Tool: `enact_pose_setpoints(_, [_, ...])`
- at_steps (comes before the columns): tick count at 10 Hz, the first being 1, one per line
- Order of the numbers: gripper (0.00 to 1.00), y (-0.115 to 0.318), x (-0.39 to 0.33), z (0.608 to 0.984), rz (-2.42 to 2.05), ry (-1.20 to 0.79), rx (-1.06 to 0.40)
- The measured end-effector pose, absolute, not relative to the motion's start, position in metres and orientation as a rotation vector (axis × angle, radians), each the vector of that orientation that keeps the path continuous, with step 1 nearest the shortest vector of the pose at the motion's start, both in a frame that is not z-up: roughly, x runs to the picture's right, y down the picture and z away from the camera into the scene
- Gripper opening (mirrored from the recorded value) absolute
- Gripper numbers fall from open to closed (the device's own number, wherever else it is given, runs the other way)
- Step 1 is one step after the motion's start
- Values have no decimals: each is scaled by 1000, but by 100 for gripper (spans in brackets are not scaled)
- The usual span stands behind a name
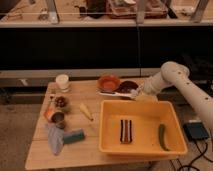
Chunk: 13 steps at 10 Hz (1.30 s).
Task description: Wipe tray with brush
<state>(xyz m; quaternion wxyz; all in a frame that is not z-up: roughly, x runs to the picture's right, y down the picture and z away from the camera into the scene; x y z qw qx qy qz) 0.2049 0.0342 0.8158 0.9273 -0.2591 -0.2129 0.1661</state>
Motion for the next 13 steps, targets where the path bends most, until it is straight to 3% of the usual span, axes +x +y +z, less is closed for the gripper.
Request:
enact_pose_setpoints(5, [10, 37, 238, 770, 261, -387, -582])
enact_pose_setpoints(11, [10, 103, 233, 703, 301, -334, -599])
enact_pose_setpoints(13, [10, 120, 218, 696, 283, -302, -630])
